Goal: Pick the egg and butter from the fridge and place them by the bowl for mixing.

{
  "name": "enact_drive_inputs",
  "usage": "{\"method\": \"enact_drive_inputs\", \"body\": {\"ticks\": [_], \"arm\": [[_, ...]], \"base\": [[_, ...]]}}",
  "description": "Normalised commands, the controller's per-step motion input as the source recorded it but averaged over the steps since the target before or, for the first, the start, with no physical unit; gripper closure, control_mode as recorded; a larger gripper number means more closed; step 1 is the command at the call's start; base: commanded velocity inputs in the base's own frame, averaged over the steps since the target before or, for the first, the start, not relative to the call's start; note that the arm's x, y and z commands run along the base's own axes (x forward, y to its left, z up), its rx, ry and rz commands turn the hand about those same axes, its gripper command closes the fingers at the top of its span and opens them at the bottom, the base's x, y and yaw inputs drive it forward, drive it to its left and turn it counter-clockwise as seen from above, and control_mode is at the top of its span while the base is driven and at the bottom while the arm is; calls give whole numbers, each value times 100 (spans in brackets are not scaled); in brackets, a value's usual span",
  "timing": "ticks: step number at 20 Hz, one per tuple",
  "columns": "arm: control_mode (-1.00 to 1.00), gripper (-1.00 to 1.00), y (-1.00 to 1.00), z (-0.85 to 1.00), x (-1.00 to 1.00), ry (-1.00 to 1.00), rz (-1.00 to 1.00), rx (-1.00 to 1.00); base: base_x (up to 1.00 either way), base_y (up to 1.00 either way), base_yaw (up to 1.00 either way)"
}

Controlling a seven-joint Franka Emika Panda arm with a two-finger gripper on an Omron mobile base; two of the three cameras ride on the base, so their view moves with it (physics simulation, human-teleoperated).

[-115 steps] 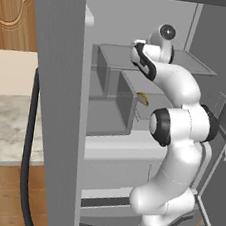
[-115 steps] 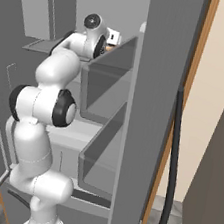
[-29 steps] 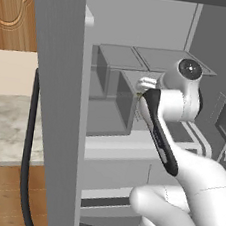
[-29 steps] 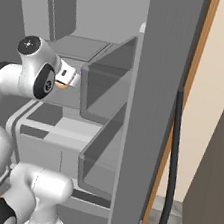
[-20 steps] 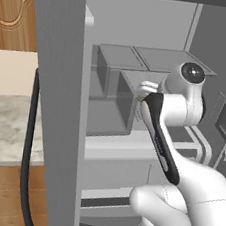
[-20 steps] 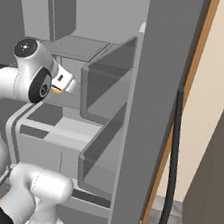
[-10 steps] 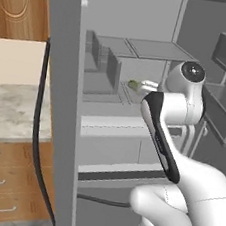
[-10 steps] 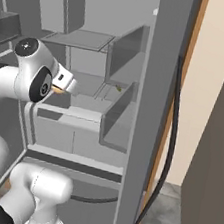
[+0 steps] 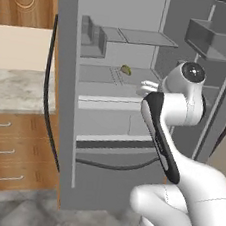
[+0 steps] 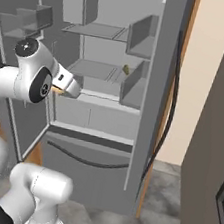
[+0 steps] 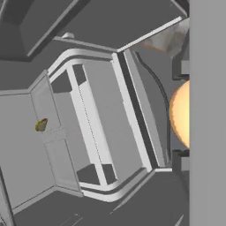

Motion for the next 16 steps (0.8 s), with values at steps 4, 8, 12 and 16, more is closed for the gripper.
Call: {"method": "enact_drive_inputs", "body": {"ticks": [4, 8, 12, 16], "arm": [[100, 100, 0, 0, 0, 0, 0, 0], [100, 100, 0, 0, 0, 0, 0, 0], [100, 100, 0, 0, 0, 0, 0, 0], [100, 100, 0, 0, 0, 0, 0, 0]], "base": [[-68, 0, 15], [-55, 0, 47], [-34, 0, 82], [-10, 0, 100]]}}
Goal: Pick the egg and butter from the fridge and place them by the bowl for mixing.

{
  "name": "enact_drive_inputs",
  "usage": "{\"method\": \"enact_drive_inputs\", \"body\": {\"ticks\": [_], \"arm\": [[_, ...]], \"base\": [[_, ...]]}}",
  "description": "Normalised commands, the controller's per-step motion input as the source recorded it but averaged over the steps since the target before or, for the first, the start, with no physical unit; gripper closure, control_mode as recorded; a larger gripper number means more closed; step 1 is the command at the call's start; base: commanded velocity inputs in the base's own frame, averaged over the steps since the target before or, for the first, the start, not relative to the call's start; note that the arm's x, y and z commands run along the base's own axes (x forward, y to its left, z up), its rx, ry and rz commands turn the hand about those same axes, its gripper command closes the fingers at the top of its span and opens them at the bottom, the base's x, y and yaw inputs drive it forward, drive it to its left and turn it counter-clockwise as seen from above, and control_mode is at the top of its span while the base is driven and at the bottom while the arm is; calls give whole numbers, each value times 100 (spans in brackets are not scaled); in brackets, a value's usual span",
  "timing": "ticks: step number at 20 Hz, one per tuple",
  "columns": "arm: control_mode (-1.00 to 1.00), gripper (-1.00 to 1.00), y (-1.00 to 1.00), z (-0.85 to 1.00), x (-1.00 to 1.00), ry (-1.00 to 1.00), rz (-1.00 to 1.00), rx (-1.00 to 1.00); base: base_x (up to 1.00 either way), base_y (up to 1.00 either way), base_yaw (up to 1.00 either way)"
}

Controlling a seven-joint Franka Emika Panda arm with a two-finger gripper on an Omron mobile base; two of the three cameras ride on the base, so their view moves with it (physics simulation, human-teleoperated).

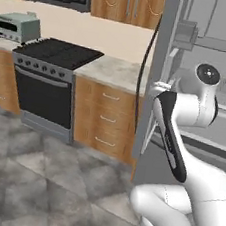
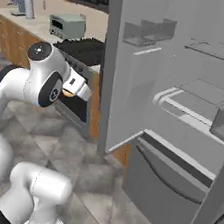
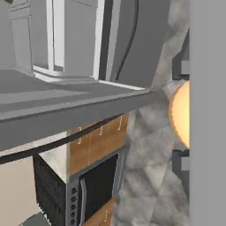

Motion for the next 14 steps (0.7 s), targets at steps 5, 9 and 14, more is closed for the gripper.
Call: {"method": "enact_drive_inputs", "body": {"ticks": [5, 9, 14], "arm": [[100, 100, 0, 0, 0, 0, 0, 0], [100, 100, 0, 0, 0, 0, 0, 0], [100, 100, 0, 0, 0, 0, 0, 0]], "base": [[-6, 0, 100], [-5, 0, 100], [-1, 3, 100]]}}
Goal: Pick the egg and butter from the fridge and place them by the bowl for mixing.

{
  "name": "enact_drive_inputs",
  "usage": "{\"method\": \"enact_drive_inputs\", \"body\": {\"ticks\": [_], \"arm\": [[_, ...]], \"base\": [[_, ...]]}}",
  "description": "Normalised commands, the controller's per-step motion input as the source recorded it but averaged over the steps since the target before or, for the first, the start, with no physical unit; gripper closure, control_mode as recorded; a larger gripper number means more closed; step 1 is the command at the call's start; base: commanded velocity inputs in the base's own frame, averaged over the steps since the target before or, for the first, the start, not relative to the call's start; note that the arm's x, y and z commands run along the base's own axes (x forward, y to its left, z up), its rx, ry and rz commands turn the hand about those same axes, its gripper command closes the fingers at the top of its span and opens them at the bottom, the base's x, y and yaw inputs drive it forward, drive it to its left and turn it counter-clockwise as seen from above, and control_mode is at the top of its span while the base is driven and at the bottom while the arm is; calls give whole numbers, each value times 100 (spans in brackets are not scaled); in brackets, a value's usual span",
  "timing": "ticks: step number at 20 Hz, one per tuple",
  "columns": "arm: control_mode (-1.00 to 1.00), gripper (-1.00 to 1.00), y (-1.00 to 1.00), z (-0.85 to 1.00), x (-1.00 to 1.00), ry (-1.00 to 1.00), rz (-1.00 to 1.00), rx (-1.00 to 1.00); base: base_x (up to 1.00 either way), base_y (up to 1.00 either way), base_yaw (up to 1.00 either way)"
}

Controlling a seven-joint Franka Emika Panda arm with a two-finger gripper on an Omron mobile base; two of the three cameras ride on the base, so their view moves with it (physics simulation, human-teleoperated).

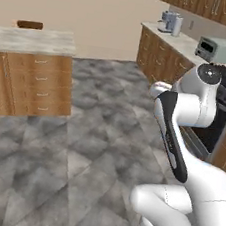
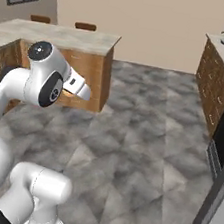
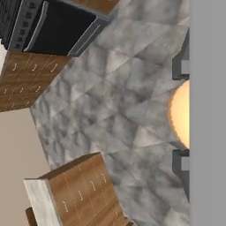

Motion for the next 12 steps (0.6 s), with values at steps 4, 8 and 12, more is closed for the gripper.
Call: {"method": "enact_drive_inputs", "body": {"ticks": [4, 8, 12], "arm": [[100, 100, 0, 0, 0, 0, 0, 0], [100, 100, 0, 0, 0, 0, 0, 0], [100, 100, 0, 0, 0, 0, 0, 0]], "base": [[0, 7, 97], [0, 5, 100], [0, 7, 100]]}}
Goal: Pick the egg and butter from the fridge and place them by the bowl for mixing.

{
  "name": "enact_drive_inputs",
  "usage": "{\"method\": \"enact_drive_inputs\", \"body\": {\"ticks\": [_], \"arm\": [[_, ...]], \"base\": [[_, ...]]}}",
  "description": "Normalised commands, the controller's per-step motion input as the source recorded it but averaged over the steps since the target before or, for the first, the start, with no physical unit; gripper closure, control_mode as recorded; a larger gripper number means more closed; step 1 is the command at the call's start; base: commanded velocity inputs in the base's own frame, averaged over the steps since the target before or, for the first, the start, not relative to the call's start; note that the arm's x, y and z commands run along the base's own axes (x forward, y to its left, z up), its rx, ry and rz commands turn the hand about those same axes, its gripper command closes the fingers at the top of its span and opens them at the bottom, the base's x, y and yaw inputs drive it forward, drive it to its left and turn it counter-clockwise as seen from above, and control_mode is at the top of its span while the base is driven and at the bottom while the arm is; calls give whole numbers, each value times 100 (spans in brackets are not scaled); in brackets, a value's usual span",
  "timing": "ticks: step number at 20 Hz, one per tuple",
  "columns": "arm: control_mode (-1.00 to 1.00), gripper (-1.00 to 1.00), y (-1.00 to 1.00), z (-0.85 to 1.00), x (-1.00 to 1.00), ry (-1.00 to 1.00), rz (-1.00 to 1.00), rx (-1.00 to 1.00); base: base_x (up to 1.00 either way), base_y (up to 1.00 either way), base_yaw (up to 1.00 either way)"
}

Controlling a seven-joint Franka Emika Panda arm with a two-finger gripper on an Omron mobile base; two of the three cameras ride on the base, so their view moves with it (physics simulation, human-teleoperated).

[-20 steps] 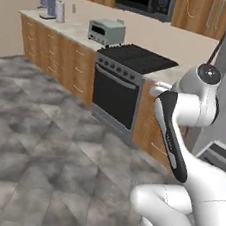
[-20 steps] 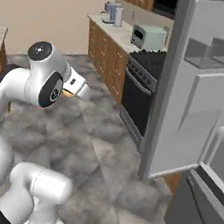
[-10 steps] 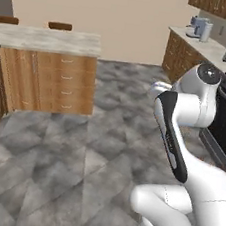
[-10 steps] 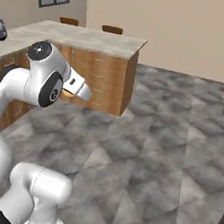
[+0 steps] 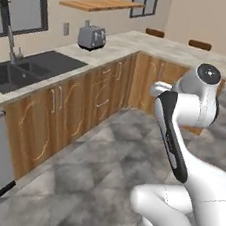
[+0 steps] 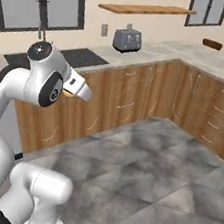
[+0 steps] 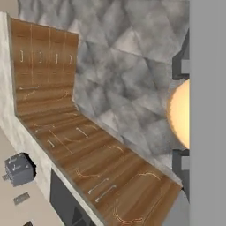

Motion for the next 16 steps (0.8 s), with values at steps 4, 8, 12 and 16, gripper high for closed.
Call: {"method": "enact_drive_inputs", "body": {"ticks": [4, 8, 12, 16], "arm": [[100, 100, 0, 0, 0, 0, 0, 0], [100, 100, 0, 0, 0, 0, 0, 0], [100, 100, 0, 0, 0, 0, 0, 0], [100, 100, 0, 0, 0, 0, 0, 0]], "base": [[1, 5, 100], [15, 5, 88], [42, 1, 73], [61, 0, 61]]}}
